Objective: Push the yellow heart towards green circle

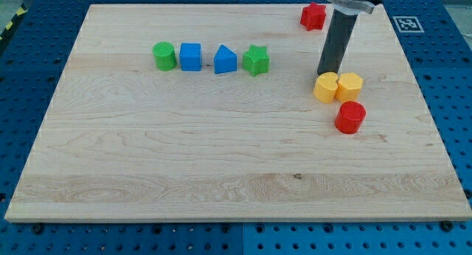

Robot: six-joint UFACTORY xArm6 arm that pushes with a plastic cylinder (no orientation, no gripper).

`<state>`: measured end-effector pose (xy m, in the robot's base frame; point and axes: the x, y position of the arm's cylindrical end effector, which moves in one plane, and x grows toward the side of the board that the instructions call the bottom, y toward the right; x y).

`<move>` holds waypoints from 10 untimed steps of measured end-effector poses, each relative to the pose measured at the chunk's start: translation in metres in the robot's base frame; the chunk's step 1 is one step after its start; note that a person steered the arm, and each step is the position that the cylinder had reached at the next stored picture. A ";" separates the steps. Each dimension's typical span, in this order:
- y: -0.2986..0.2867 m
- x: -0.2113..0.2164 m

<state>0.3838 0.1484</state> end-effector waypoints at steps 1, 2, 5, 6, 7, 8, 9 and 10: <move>0.021 -0.017; 0.052 -0.005; 0.061 0.028; 0.062 0.030; 0.060 0.027; 0.041 0.018; 0.030 0.017; 0.014 0.017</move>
<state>0.4011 0.1623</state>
